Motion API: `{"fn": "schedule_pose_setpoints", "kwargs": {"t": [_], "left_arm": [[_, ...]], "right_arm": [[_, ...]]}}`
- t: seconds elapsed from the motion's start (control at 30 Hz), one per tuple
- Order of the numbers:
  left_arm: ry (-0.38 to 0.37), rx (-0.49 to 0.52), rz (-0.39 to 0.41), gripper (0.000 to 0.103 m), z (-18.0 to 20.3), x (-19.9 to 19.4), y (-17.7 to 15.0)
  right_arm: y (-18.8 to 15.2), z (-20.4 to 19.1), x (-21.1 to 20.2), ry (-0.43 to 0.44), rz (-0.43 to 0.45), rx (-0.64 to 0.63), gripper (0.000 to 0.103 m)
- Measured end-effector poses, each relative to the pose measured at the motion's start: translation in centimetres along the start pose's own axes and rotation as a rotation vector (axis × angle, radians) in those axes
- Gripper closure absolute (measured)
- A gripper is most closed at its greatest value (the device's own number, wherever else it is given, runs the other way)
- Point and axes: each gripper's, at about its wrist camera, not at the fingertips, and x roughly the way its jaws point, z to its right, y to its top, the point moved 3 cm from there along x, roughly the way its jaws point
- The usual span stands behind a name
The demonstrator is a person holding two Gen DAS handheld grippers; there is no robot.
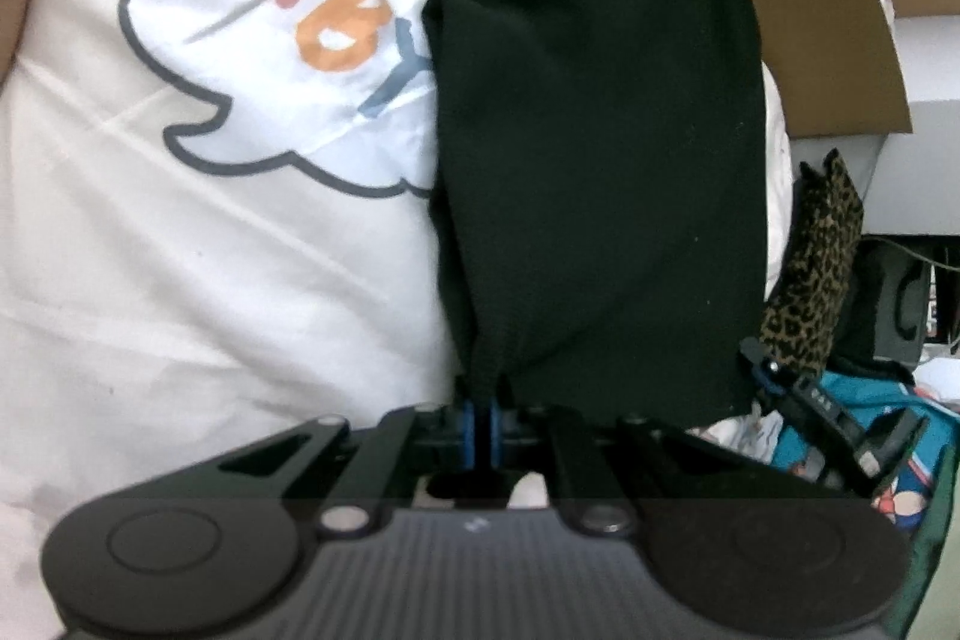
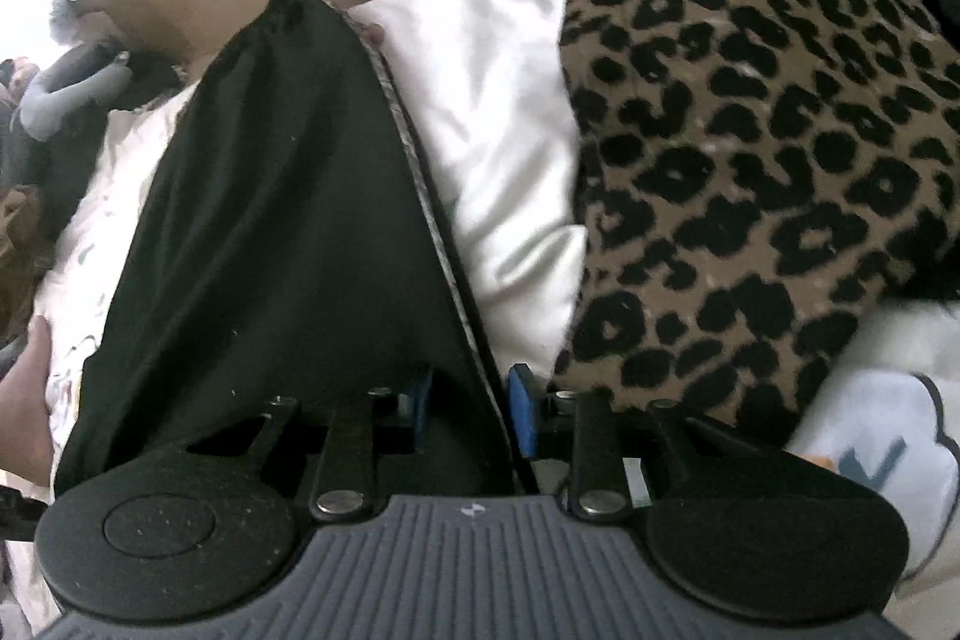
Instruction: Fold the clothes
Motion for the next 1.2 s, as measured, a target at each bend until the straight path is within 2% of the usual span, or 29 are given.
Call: {"fn": "schedule_pose_setpoints", "kwargs": {"t": [0.23, 0.4, 0.63, 0.77, 0.93, 1.2], "left_arm": [[-0.008, -0.009, -0.001, 0.098, -0.5, -0.2, 0.0], [-0.002, -0.01, -0.001, 0.098, -0.6, -0.7, 0.0], [-0.012, -0.016, 0.001, 0.098, -0.8, -1.5, -0.1], [-0.017, -0.007, -0.003, 0.098, -1.2, -1.7, -0.1], [-0.009, -0.011, -0.009, 0.099, -1.2, -2.6, 0.0], [0.034, 0.015, -0.027, 0.099, 0.3, -5.7, 0.5]], "right_arm": [[1.6, 0.1, 2.2, 0.036, -0.077, -0.016, 0.073], [2.0, 0.1, 2.4, 0.049, -0.143, -0.038, 0.082], [1.6, 0.4, 1.9, 0.063, -0.214, -0.036, 0.081], [1.4, 0.7, 2.0, 0.068, -0.227, -0.045, 0.082], [2.2, 0.4, 2.0, 0.064, -0.24, -0.015, 0.099], [1.7, -1.4, -1.3, 0.051, -0.224, 0.038, 0.102]]}}
